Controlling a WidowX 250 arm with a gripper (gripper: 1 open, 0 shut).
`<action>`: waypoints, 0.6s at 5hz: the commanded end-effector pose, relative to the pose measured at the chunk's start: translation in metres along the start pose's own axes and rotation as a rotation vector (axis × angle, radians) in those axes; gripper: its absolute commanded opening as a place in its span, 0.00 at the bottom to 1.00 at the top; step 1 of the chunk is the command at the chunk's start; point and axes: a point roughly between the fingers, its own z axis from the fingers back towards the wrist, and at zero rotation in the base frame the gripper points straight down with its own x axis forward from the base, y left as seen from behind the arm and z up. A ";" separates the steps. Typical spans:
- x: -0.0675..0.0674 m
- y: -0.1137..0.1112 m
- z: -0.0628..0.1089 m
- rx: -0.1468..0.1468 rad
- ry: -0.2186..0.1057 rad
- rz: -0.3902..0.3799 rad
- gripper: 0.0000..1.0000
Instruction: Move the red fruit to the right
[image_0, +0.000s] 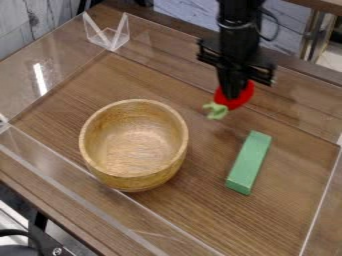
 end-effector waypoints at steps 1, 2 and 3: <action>0.003 -0.009 -0.004 -0.005 -0.016 -0.004 0.00; 0.001 -0.013 -0.019 -0.011 0.004 -0.021 0.00; -0.001 -0.014 -0.031 -0.020 0.023 -0.038 0.00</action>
